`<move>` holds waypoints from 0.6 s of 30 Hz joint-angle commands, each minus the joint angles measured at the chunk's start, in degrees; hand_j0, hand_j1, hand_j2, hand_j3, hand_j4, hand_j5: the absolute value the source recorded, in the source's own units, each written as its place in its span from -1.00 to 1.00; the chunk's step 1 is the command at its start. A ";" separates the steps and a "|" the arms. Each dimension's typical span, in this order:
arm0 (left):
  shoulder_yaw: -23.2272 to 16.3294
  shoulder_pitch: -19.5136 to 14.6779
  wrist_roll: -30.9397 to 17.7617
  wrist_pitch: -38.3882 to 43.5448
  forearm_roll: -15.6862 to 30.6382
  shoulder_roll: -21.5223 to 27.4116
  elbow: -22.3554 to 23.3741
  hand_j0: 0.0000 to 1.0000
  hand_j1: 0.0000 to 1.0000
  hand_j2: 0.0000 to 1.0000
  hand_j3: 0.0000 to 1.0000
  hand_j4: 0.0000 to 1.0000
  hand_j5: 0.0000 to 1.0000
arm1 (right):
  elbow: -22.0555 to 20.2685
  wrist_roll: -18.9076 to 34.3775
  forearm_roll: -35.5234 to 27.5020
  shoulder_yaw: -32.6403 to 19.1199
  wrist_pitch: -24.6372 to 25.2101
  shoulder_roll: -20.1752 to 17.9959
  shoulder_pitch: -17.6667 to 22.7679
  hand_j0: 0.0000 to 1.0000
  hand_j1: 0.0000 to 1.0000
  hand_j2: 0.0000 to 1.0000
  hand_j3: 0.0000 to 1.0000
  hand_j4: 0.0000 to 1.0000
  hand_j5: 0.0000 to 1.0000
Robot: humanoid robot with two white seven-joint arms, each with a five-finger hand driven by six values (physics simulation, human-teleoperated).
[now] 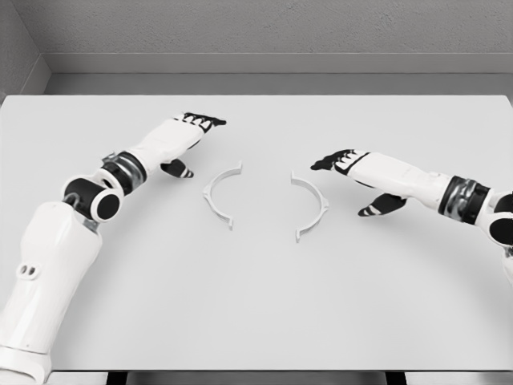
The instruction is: Assemble PVC drainage pipe clamps
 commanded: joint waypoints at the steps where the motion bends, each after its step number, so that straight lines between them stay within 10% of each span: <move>1: -0.28 0.00 0.07 -0.07 0.07 -0.02 -0.99 1.00 1.00 1.00 1.00 1.00 1.00 | 1.39 0.04 -0.29 -0.10 0.17 1.27 0.00 1.00 1.00 1.00 1.00 1.00 1.00; 18: -1.16 1.85 -0.19 0.02 0.15 0.60 -2.66 1.00 1.00 1.00 1.00 1.00 1.00 | 9.65 0.04 -0.21 0.08 0.17 6.19 -3.69 1.00 1.00 1.00 1.00 1.00 1.00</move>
